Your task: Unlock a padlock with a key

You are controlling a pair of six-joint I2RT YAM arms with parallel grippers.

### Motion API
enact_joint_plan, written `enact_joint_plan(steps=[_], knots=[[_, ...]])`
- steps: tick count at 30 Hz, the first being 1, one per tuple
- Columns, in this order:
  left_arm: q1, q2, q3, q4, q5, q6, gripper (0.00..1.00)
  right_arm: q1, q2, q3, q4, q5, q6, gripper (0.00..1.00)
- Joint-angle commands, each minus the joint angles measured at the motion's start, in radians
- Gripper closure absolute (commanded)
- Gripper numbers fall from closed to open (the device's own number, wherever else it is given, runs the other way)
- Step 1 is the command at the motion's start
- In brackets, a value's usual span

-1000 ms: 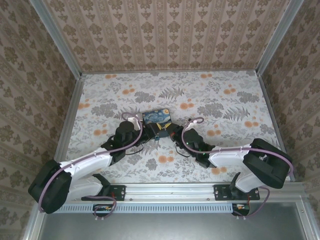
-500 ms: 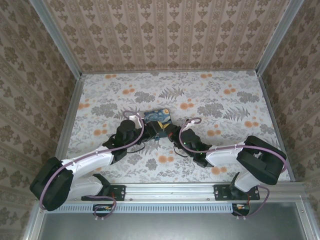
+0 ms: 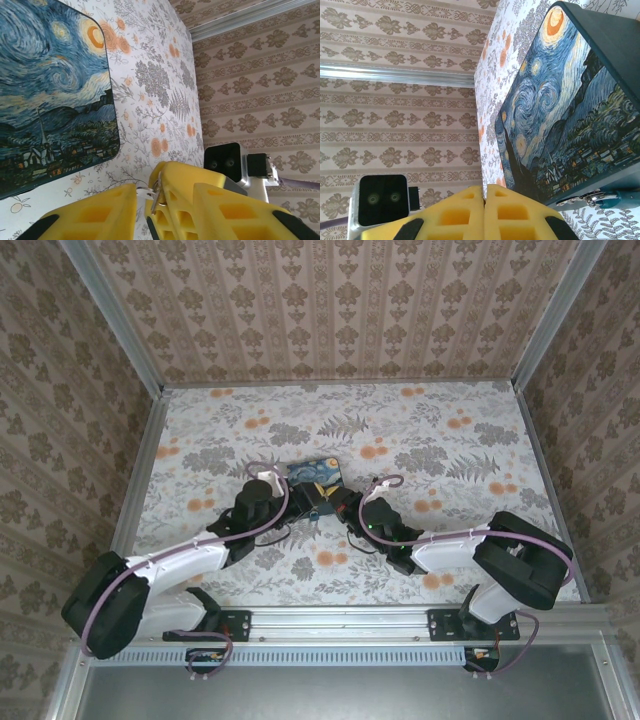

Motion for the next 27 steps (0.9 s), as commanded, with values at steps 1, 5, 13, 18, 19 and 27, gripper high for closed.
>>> enact_joint_plan(steps=[1, 5, 13, 18, 19, 27], knots=[[-0.009, 0.012, 0.018, 0.018, -0.001, 0.006, 0.67, 0.006, 0.0, 0.008, 0.035, -0.01, 0.018, 1.0], [-0.009, 0.015, 0.019, 0.023, -0.003, 0.006, 0.69, 0.005, 0.012, 0.013, 0.044, -0.013, 0.022, 1.0], [-0.009, 0.027, 0.023, 0.038, -0.003, 0.006, 0.73, 0.005, 0.022, 0.011, 0.051, -0.02, 0.025, 1.0], [-0.009, 0.042, 0.028, 0.056, -0.001, 0.003, 0.76, 0.005, 0.029, 0.011, 0.053, -0.023, 0.027, 1.0], [-0.009, 0.044, 0.029, 0.056, -0.001, 0.004, 0.77, 0.006, 0.03, 0.011, 0.055, -0.022, 0.028, 1.0], [-0.008, 0.051, 0.032, 0.064, -0.002, 0.003, 0.93, 0.005, 0.038, 0.008, 0.064, -0.024, 0.034, 1.0]])
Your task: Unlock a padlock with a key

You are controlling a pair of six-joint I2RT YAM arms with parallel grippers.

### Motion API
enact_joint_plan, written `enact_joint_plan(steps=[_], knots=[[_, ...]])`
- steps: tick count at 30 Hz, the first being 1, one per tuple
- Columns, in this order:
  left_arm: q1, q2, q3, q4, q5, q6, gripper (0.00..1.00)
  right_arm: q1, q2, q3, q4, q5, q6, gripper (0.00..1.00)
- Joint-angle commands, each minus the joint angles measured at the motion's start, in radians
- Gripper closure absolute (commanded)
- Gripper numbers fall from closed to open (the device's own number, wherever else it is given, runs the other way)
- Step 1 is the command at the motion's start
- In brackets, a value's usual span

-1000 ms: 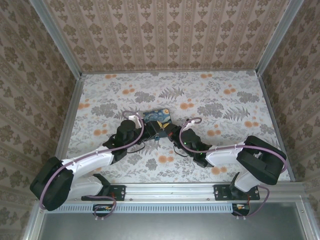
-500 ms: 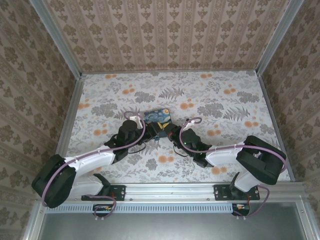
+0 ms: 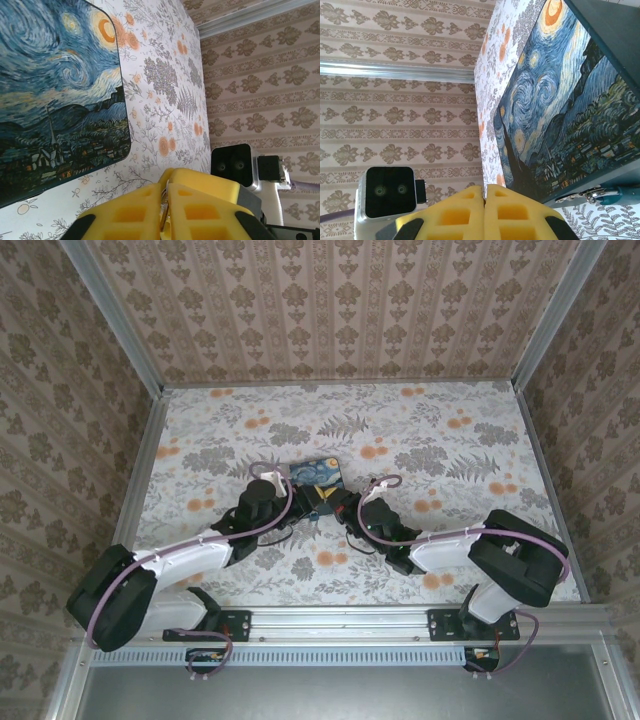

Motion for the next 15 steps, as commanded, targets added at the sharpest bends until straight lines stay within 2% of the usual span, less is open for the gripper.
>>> enact_joint_plan(steps=[1, 3, 6, 7, 9, 10, 12, 15], knots=[[-0.005, 0.011, 0.03, 0.038, 0.001, 0.008, 0.95, 0.005, 0.012, 0.009, 0.036, -0.003, 0.024, 1.0], [-0.003, 0.012, 0.032, 0.038, 0.002, 0.01, 1.0, 0.006, 0.013, 0.006, 0.039, -0.004, 0.026, 1.0], [0.002, 0.014, 0.033, 0.035, 0.007, 0.016, 1.0, 0.005, 0.004, 0.001, 0.04, -0.006, 0.018, 1.0], [0.007, 0.012, 0.034, 0.032, 0.013, 0.019, 1.0, 0.002, -0.003, -0.002, 0.035, -0.008, 0.009, 0.97], [0.029, 0.01, 0.039, 0.021, 0.045, 0.031, 1.0, -0.021, -0.037, -0.021, 0.008, -0.027, -0.017, 0.68], [0.041, 0.009, 0.043, 0.015, 0.067, 0.042, 1.0, -0.036, -0.053, -0.031, -0.008, -0.042, -0.031, 0.59], [0.08, 0.013, 0.059, -0.005, 0.143, 0.074, 1.0, -0.085, -0.102, -0.053, -0.053, -0.101, -0.076, 0.51], [0.14, 0.023, 0.088, -0.019, 0.278, 0.122, 1.0, -0.175, -0.154, -0.077, -0.103, -0.243, -0.16, 0.47]])
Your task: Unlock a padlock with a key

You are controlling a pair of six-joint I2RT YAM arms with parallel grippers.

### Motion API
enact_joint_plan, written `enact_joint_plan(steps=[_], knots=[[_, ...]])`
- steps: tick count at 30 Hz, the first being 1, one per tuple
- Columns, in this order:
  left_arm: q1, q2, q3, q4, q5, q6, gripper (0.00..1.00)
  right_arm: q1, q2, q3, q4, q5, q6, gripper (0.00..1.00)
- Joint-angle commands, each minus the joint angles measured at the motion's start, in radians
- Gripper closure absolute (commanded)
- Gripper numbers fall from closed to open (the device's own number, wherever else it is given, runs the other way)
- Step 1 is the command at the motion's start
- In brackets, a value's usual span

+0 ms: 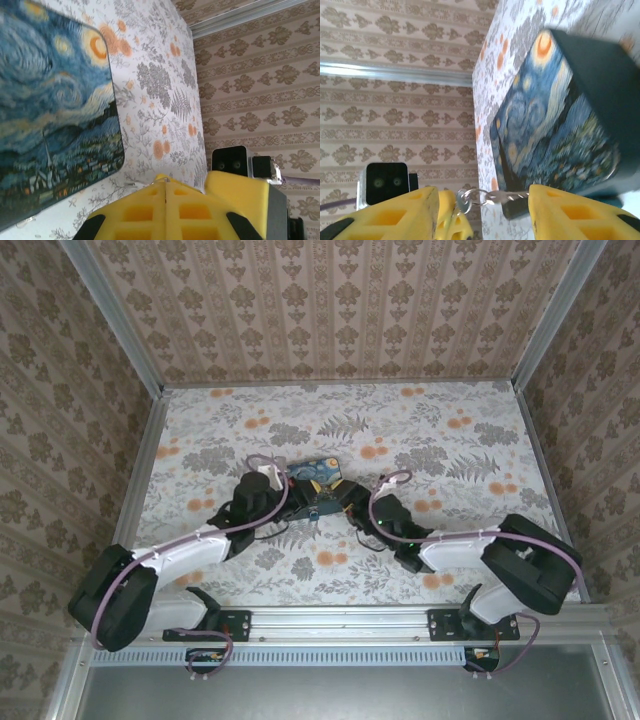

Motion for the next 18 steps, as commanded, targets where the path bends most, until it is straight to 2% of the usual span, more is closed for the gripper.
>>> enact_joint_plan(steps=[1, 5, 8, 13, 18], knots=[[0.057, 0.015, 0.055, -0.011, 0.192, 0.089, 1.0, -0.092, -0.088, -0.023, -0.071, -0.185, -0.116, 0.48], [0.105, 0.029, 0.105, -0.039, 0.357, 0.161, 1.0, -0.195, -0.116, -0.004, -0.076, -0.436, -0.237, 0.48], [0.124, 0.045, 0.137, -0.058, 0.446, 0.202, 1.0, -0.225, -0.106, 0.037, -0.074, -0.582, -0.307, 0.49], [0.145, 0.063, 0.161, -0.054, 0.539, 0.222, 1.0, -0.228, -0.063, 0.074, 0.017, -0.69, -0.33, 0.52], [0.149, 0.066, 0.162, -0.054, 0.567, 0.228, 1.0, -0.228, -0.017, 0.077, 0.072, -0.697, -0.308, 0.55]])
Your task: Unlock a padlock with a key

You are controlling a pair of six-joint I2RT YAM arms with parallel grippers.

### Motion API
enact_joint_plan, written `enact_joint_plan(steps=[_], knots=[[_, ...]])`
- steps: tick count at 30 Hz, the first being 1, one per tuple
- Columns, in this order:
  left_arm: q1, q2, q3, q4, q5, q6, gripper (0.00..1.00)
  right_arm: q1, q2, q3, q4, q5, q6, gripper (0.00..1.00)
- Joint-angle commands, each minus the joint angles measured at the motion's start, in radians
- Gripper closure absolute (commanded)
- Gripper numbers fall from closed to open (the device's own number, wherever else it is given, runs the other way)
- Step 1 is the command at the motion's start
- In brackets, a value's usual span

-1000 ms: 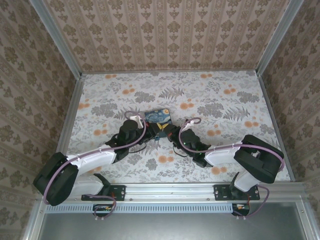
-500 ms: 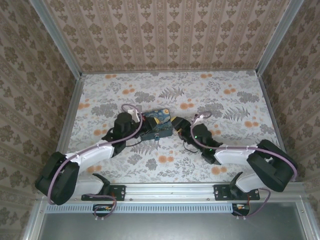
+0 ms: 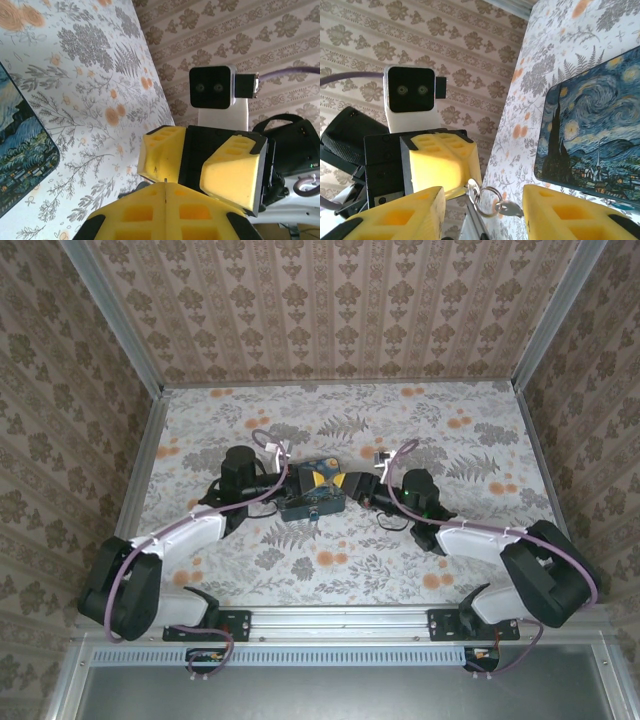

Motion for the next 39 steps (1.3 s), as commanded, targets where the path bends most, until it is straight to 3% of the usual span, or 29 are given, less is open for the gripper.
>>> enact_joint_plan(steps=[1, 19, 29, 39], knots=[[0.006, 0.001, 0.025, -0.004, 0.071, 0.039, 1.0, -0.002, 0.04, 0.019, 0.081, -0.062, -0.008, 0.56], [0.007, 0.013, 0.014, 0.012, 0.075, 0.036, 1.0, 0.029, 0.127, 0.029, 0.201, -0.07, 0.035, 0.67], [0.007, 0.035, 0.029, 0.008, 0.091, 0.042, 1.0, 0.03, 0.122, 0.017, 0.212, -0.09, 0.033, 0.84], [0.009, 0.042, 0.032, 0.008, 0.084, 0.042, 1.0, 0.031, 0.123, 0.003, 0.223, -0.104, 0.033, 0.78]])
